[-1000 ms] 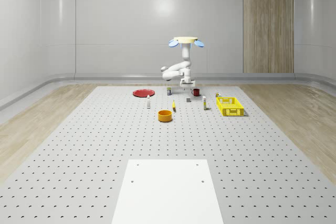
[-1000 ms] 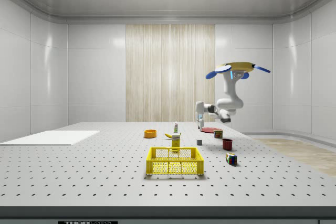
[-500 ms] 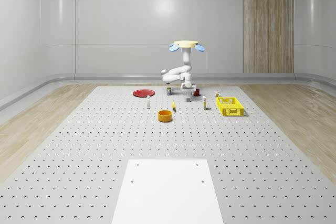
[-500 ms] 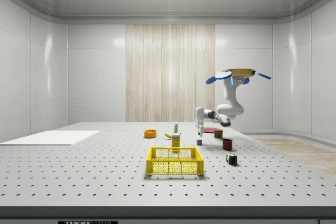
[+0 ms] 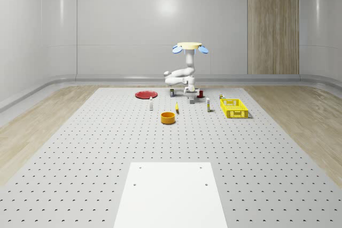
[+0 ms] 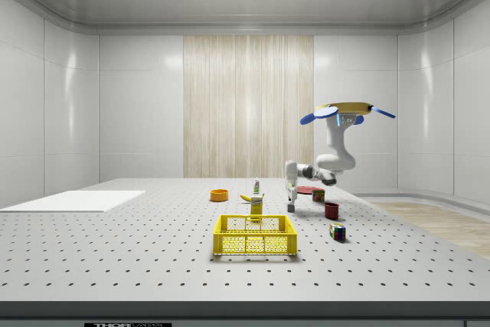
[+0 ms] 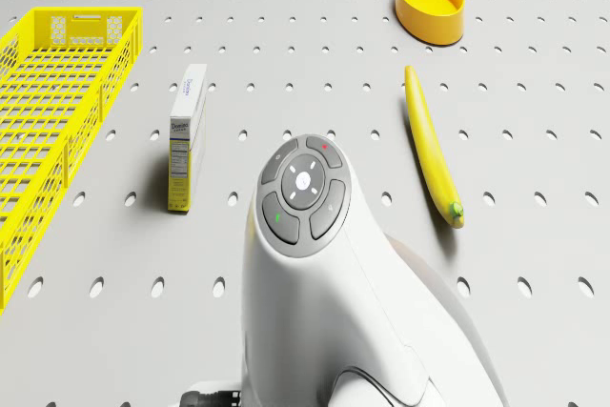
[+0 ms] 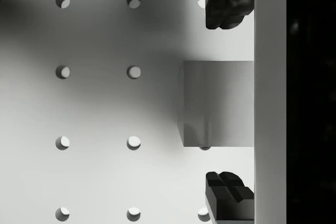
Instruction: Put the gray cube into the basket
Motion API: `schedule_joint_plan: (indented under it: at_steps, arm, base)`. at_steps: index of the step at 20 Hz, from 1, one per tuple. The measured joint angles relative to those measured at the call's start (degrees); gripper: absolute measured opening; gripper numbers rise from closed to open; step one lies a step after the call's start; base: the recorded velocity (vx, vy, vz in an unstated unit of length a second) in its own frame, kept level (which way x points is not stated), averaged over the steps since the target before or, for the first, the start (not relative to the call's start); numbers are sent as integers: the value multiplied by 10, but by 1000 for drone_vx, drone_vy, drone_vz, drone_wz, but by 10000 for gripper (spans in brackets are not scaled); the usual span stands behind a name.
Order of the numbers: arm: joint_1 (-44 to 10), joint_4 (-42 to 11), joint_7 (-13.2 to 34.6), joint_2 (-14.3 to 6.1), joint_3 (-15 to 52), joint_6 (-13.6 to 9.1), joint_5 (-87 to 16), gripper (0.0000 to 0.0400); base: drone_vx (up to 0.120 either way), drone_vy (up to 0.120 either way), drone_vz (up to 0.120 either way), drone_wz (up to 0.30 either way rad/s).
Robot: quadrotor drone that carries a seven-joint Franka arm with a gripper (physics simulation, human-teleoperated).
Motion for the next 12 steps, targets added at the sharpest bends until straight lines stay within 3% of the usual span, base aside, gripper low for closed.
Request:
schedule_joint_plan:
  at_steps: [12]
  arm:
    - [-35,36,4,-19,-18,37,-17,400]
  base:
    - [0,0,0,0]
